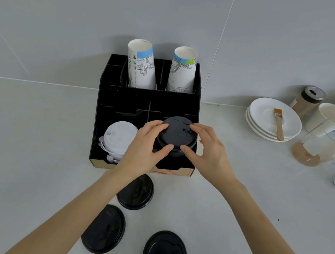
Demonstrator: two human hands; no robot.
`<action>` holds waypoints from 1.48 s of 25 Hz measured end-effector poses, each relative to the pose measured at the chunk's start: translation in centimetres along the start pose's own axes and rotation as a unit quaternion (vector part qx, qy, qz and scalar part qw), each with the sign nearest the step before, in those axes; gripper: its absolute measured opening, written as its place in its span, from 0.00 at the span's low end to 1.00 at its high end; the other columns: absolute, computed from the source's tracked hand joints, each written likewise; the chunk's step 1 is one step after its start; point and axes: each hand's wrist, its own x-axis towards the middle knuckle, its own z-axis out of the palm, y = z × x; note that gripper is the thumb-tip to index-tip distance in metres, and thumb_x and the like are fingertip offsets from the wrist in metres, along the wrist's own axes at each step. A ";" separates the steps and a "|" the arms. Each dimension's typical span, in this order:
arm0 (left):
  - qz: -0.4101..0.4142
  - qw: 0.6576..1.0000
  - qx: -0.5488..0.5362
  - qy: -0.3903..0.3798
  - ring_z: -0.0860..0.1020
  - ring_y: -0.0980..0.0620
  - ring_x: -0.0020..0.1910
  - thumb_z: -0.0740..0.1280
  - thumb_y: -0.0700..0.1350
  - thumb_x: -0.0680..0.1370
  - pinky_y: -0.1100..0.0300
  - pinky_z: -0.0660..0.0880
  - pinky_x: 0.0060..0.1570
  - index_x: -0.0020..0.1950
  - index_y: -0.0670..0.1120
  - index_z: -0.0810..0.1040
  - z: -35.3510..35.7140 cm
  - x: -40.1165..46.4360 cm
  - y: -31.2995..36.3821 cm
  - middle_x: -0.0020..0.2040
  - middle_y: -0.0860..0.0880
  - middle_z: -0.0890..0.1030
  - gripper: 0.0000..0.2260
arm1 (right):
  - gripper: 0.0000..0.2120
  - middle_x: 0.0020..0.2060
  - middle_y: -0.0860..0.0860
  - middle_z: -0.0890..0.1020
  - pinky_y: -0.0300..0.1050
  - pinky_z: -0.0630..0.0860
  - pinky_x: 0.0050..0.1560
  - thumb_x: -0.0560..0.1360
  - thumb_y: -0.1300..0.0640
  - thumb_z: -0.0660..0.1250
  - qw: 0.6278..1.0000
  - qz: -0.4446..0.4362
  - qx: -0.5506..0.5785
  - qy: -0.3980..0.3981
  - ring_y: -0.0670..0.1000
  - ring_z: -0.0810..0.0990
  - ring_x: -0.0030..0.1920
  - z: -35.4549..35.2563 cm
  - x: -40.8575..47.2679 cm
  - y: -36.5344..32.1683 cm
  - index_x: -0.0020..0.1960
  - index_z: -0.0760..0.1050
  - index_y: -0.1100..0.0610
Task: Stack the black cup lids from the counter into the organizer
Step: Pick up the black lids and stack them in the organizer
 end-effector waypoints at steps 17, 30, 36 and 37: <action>-0.030 0.999 0.026 -0.017 0.64 0.47 0.68 0.65 0.44 0.75 0.59 0.60 0.66 0.67 0.43 0.64 1.6 1.8 -1.4 0.69 0.44 0.66 0.22 | 0.25 0.66 0.58 0.69 0.50 0.65 0.66 0.72 0.58 0.66 0.997 0.016 -0.070 -0.026 0.57 0.65 0.66 1.6 1.9 1.5 0.66 0.63 0.61; -0.035 0.999 0.023 -0.005 0.63 0.48 0.69 0.64 0.43 0.75 0.61 0.59 0.65 0.68 0.44 0.64 1.0 0.5 -1.5 0.70 0.45 0.65 0.22 | 0.25 0.69 0.57 0.67 0.56 0.64 0.69 0.74 0.58 0.64 0.997 0.029 -0.072 0.009 0.57 0.65 0.68 1.8 0.3 1.3 0.68 0.61 0.59; -0.036 0.999 0.012 -0.003 0.66 0.49 0.67 0.63 0.42 0.75 0.64 0.59 0.61 0.67 0.44 0.65 -0.6 -1.5 -1.4 0.68 0.45 0.69 0.20 | 0.22 0.68 0.56 0.68 0.55 0.64 0.69 0.74 0.59 0.63 0.997 0.020 -0.064 0.027 0.57 0.66 0.67 1.4 -1.3 0.3 0.67 0.62 0.58; -0.038 0.999 0.011 -0.004 0.66 0.49 0.67 0.63 0.42 0.76 0.64 0.59 0.61 0.66 0.45 0.65 -0.8 -2.0 -1.5 0.67 0.45 0.69 0.20 | 0.22 0.68 0.55 0.68 0.54 0.64 0.69 0.74 0.59 0.62 0.998 0.018 -0.059 0.029 0.56 0.66 0.67 1.4 -1.6 0.1 0.67 0.62 0.58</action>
